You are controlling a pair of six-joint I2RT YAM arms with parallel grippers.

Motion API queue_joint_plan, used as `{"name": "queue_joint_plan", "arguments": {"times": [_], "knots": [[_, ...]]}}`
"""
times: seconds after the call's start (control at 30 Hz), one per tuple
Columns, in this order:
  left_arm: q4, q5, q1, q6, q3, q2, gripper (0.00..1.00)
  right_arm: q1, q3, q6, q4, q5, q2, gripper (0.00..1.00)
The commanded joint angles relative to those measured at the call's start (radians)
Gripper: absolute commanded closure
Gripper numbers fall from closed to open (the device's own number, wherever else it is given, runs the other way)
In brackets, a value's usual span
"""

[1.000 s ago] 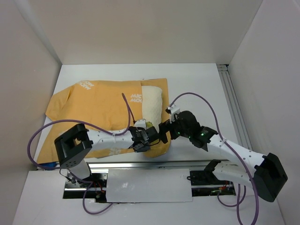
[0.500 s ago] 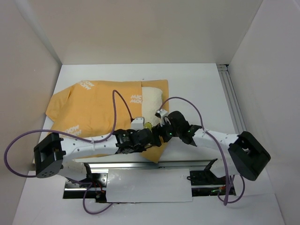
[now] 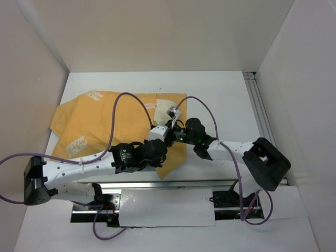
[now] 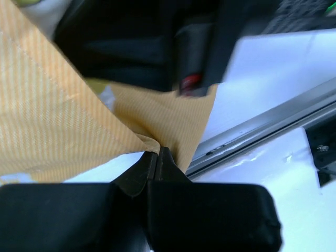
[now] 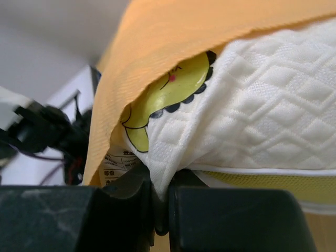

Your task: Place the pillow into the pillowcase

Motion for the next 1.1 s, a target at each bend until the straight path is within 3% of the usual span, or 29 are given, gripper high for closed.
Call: {"name": "queue_joint_plan", "arguments": {"times": [0.0,0.17,0.37,0.5,0.67,0.7,0.73,0.8,0.87,0.93,1.03,1.07], "knots": [[0.171,0.085,-0.035,0.119,0.134,-0.039,1.0,0.028,-0.02,0.126,0.559,0.038,0.034,1.0],[0.206,0.315,-0.044,0.283,0.162,-0.028,1.0,0.044,0.035,0.04,0.334,0.117,0.074,1.0],[0.281,0.508,-0.054,0.36,0.171,-0.037,1.0,0.057,0.017,0.042,0.462,0.109,0.212,1.0],[0.292,0.547,-0.054,0.369,0.194,-0.025,1.0,0.124,0.02,0.007,0.451,0.176,0.286,1.0],[0.292,0.516,-0.054,0.343,0.205,0.017,1.0,0.124,-0.04,0.049,0.371,0.337,0.226,0.99],[0.292,0.501,-0.054,0.343,0.205,0.026,1.0,0.124,-0.049,0.049,0.35,0.36,0.182,0.93],[0.292,0.488,-0.054,0.331,0.205,0.026,1.0,0.112,-0.049,0.062,0.284,0.382,0.157,0.75],[0.279,0.467,-0.054,0.317,0.205,0.026,1.0,0.112,-0.049,0.072,0.189,0.442,0.109,0.56],[0.269,0.442,-0.054,0.297,0.196,0.026,0.92,0.1,-0.049,0.072,0.016,0.491,0.042,0.34],[0.256,0.428,-0.054,0.297,0.196,0.026,0.81,0.091,-0.037,0.098,-0.13,0.555,-0.018,0.25],[0.235,0.407,-0.054,0.288,0.196,0.035,0.77,0.091,-0.074,0.152,-0.29,0.682,-0.108,0.15],[0.235,0.407,-0.054,0.288,0.196,0.035,0.66,0.091,-0.086,0.152,-0.325,0.715,-0.133,0.13]]}}
